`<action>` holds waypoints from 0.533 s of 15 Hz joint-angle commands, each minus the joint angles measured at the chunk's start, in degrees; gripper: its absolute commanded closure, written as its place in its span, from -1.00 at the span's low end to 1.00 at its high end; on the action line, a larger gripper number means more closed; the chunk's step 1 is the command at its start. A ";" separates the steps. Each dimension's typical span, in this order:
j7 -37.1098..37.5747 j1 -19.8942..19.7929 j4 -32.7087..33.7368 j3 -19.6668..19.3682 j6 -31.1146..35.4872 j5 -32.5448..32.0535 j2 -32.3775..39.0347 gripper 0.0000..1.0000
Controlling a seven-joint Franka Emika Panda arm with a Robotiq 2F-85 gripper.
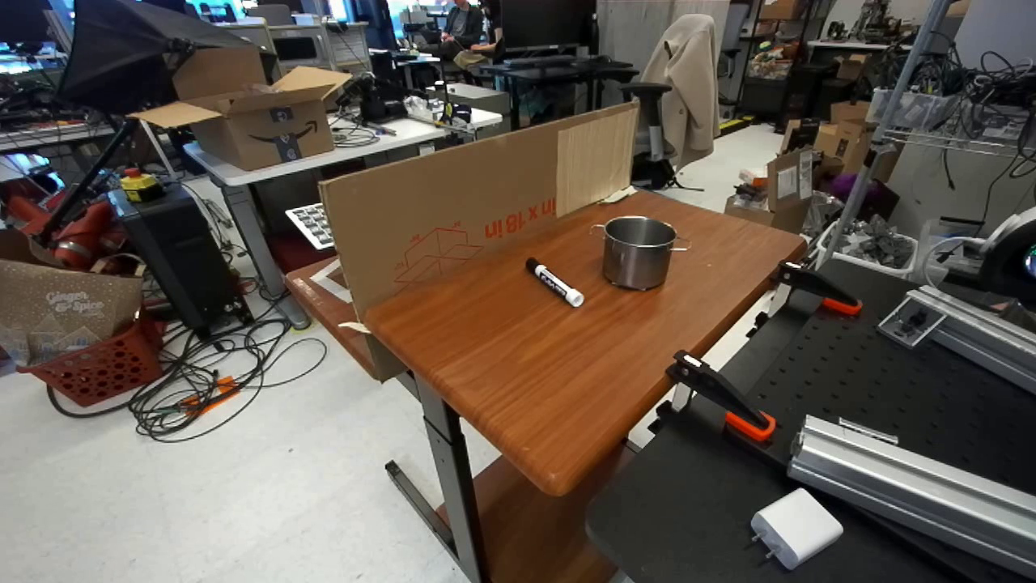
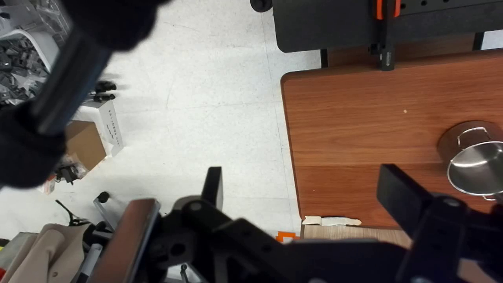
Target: Put the marker in the pot
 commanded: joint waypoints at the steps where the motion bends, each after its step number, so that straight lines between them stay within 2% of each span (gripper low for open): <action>1: -0.08 -0.01 0.15 0.11 -0.26 0.16 -0.04 -1.00; 8: 1.14 0.52 0.59 0.35 -0.05 1.29 0.67 -1.00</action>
